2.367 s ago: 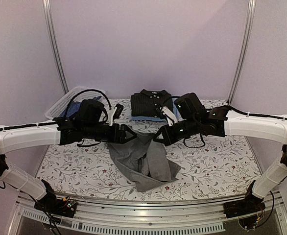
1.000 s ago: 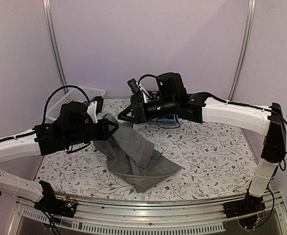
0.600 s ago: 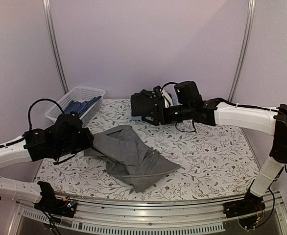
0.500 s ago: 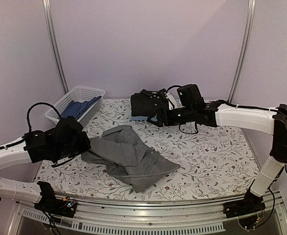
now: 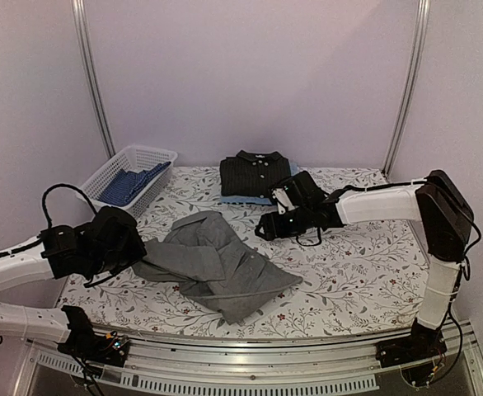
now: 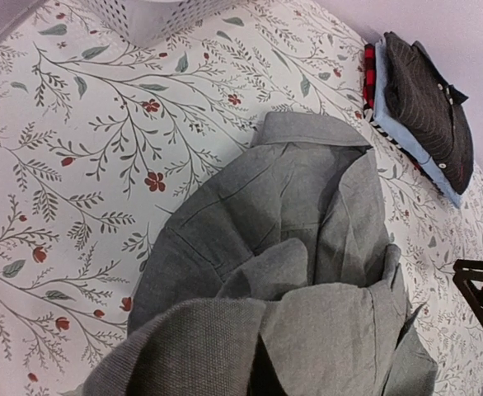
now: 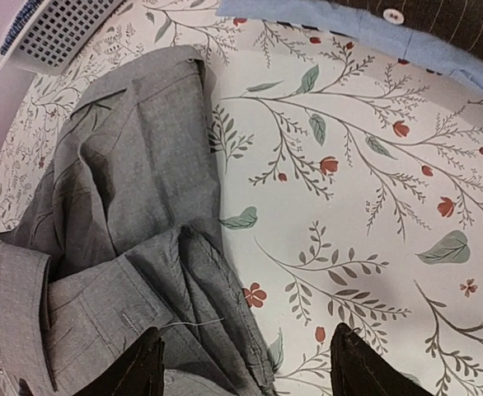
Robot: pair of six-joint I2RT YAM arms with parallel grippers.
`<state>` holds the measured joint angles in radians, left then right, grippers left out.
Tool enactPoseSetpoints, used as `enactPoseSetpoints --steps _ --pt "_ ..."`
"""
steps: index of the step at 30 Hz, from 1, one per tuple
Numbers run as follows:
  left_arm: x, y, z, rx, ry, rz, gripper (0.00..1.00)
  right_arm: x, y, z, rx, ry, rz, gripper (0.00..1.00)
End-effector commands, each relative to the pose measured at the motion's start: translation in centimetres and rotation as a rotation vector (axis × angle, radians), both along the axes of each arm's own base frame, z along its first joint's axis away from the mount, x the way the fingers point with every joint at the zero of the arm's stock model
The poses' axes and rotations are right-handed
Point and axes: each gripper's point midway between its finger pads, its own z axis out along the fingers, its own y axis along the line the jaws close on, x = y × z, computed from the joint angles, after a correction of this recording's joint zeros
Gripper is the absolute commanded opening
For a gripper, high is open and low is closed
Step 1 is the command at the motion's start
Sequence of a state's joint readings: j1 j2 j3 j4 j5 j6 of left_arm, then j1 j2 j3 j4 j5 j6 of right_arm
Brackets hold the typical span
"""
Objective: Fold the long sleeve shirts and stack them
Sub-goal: Flatten out the crumpled shirt at the center of the board.
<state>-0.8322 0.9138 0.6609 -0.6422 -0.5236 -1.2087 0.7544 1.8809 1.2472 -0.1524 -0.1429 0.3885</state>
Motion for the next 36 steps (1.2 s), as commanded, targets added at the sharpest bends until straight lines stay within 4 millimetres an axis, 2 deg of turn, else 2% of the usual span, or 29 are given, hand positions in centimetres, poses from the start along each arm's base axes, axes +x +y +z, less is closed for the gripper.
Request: enactPoseSetpoints --steps 1,8,12,18,21,24,29,30,33,35,36 --pt "0.0 0.5 -0.2 -0.006 -0.003 0.01 0.0 -0.2 2.3 -1.1 0.016 0.031 0.064 0.67" --pt "0.2 0.4 0.0 -0.004 -0.012 -0.005 0.0 -4.0 6.9 -1.4 0.049 0.052 0.203 0.69" --pt "0.4 0.2 0.1 -0.009 -0.021 -0.016 0.0 -5.4 7.7 -3.4 0.037 0.101 0.238 0.7" --pt "0.8 -0.2 0.3 -0.014 -0.027 -0.026 0.0 -6.8 9.0 -4.4 0.047 0.145 0.279 0.69" --pt "0.9 -0.4 0.3 -0.011 -0.026 -0.036 0.0 -7.2 9.4 -5.0 0.051 0.167 0.289 0.58" --pt "1.1 -0.5 0.4 -0.005 -0.029 -0.044 0.0 -7.1 9.5 -4.6 0.064 0.168 0.279 0.36" --pt "1.4 -0.7 0.7 -0.004 -0.042 -0.051 0.0 -7.0 10.3 -2.3 0.126 0.159 0.285 0.04" --pt "1.5 -0.7 0.8 -0.007 -0.046 -0.05 0.0 -6.9 10.1 -2.1 0.125 0.16 0.277 0.0" --pt "1.8 -0.8 1.3 -0.004 -0.06 -0.058 0.0 -6.0 8.9 -1.2 0.117 0.135 0.222 0.0" --pt "2.1 -0.9 1.8 0.004 -0.069 -0.066 0.0 -5.1 7.3 -0.7 0.109 0.126 0.164 0.0" --pt "2.3 -1.0 2.1 0.007 -0.077 -0.074 0.0 -4.6 6.3 0.2 0.115 0.111 0.135 0.0"
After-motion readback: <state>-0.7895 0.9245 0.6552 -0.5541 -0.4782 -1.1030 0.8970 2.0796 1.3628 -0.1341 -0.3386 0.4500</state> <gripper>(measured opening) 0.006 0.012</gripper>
